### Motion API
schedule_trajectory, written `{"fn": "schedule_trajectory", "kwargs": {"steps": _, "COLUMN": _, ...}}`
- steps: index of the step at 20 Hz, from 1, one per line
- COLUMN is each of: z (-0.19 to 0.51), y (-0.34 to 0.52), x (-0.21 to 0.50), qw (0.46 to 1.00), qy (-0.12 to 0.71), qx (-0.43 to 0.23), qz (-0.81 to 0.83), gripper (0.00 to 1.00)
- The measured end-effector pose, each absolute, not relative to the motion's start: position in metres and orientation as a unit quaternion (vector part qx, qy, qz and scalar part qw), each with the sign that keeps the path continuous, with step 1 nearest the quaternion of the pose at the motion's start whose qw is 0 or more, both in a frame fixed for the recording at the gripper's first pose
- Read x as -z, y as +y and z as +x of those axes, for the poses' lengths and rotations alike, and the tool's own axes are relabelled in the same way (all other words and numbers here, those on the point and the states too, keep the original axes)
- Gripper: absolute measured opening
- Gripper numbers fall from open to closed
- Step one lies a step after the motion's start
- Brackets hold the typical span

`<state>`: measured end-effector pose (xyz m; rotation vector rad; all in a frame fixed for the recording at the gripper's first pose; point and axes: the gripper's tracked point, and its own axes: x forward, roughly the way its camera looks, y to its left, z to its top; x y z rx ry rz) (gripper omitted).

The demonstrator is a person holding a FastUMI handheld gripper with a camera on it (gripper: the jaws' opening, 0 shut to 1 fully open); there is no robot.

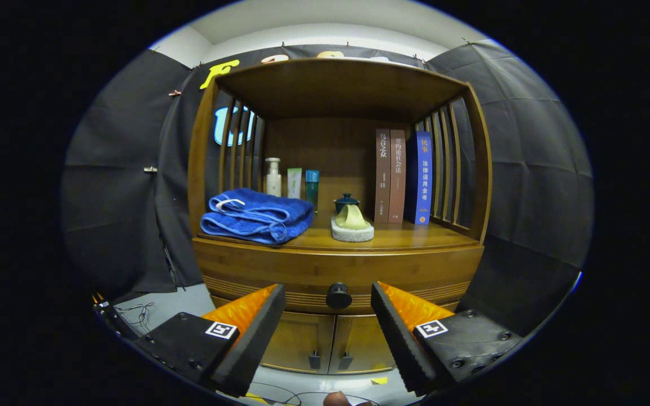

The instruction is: Pull open the drawer, take out the items inside it, and place them on the countertop above the cabinet.

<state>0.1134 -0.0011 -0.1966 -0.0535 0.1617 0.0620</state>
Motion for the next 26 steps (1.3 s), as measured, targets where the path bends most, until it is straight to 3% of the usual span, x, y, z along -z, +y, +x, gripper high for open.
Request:
{"fn": "schedule_trajectory", "kwargs": {"steps": 7, "z": 0.059, "y": 0.004, "x": 0.125, "qw": 0.996, "qy": 0.078, "qx": -0.039, "qz": -0.005, "gripper": 0.99}}
{"fn": "schedule_trajectory", "kwargs": {"steps": 17, "z": 0.014, "y": -0.008, "x": 0.038, "qw": 0.997, "qy": 0.077, "qx": 0.006, "qz": -0.009, "gripper": 0.98}}
{"fn": "schedule_trajectory", "kwargs": {"steps": 26, "z": 0.015, "y": 0.011, "x": 0.018, "qw": 0.997, "qy": 0.079, "qx": -0.007, "qz": -0.021, "gripper": 0.98}}
